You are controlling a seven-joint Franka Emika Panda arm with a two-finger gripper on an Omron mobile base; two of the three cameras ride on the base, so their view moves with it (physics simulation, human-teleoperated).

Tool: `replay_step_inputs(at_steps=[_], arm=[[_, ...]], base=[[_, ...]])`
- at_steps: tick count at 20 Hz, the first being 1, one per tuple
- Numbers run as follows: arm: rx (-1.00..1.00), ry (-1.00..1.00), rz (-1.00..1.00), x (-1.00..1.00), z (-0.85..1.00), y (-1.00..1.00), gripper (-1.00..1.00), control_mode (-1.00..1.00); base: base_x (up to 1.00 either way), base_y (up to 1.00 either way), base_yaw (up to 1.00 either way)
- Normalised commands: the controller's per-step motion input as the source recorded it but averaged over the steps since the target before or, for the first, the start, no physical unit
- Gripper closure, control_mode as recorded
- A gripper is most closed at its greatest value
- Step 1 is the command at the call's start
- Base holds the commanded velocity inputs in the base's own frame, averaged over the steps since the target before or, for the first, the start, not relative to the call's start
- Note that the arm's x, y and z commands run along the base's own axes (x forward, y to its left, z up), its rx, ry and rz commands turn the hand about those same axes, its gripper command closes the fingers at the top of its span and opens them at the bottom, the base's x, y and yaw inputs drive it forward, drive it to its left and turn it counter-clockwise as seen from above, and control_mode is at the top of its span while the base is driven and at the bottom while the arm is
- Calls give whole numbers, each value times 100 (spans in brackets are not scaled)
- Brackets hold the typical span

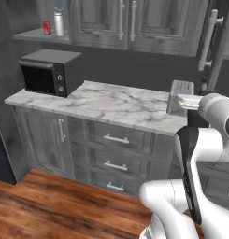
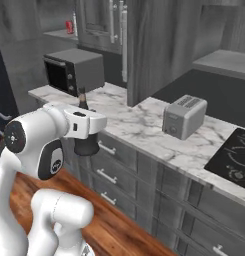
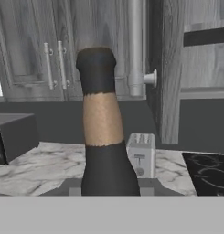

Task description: Sort all alcoholic drinks to one cabinet, and non-alcoholic drinks to the other.

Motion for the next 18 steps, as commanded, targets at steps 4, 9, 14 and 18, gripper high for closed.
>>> replay_step_inputs(at_steps=[4,9,14,18], arm=[[0,0,0,0,0,0,100,100],[0,0,0,0,0,0,100,100],[0,0,0,0,0,0,100,100],[0,0,0,0,0,0,100,100]], base=[[1,-45,-10],[0,-47,-11],[3,-45,-10],[8,-43,-9]])
